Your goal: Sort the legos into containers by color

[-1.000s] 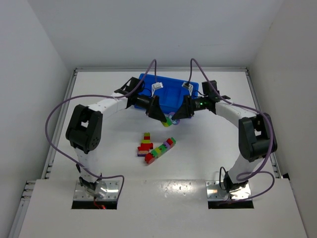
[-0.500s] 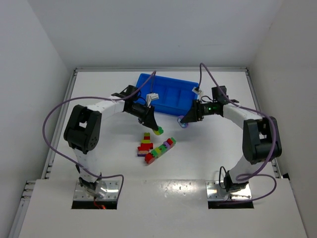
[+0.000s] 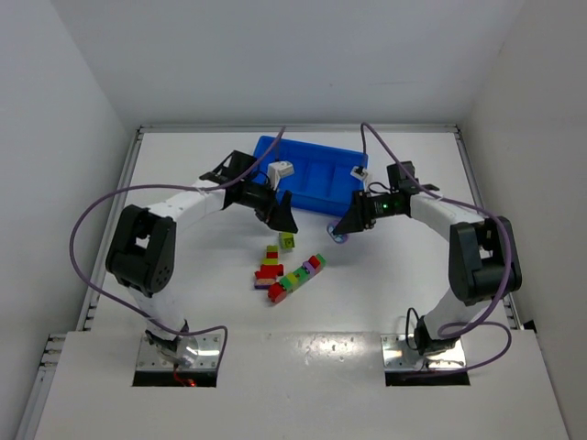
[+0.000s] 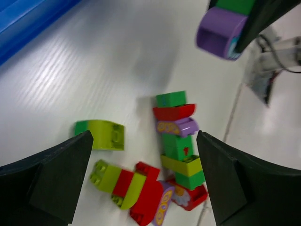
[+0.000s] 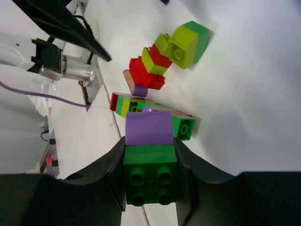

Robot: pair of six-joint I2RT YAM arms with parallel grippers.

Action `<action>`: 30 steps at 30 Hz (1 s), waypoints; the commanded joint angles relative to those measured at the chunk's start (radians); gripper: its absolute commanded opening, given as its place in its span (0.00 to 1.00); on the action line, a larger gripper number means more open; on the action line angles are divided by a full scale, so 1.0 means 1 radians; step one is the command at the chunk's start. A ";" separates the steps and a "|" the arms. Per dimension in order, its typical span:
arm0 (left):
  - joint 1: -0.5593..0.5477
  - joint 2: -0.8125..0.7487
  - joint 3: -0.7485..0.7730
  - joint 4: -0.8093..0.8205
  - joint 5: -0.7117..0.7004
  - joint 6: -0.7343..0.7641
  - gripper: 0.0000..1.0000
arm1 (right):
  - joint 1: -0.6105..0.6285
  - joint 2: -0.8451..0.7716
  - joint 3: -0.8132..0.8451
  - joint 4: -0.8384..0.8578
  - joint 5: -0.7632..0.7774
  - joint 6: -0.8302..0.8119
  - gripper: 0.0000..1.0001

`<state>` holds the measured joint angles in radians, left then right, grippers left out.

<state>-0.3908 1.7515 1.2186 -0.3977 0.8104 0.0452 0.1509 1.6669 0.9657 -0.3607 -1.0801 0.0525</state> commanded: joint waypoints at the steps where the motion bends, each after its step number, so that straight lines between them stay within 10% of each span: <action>1: -0.011 0.009 0.048 0.095 0.216 -0.085 0.99 | 0.024 -0.030 0.045 0.032 -0.096 -0.022 0.00; 30: -0.088 0.114 0.179 0.114 0.464 -0.105 0.82 | 0.151 0.000 0.168 0.069 -0.190 -0.008 0.00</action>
<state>-0.4664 1.8690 1.3495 -0.3122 1.2343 -0.0864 0.2928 1.6569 1.0935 -0.3302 -1.2179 0.0551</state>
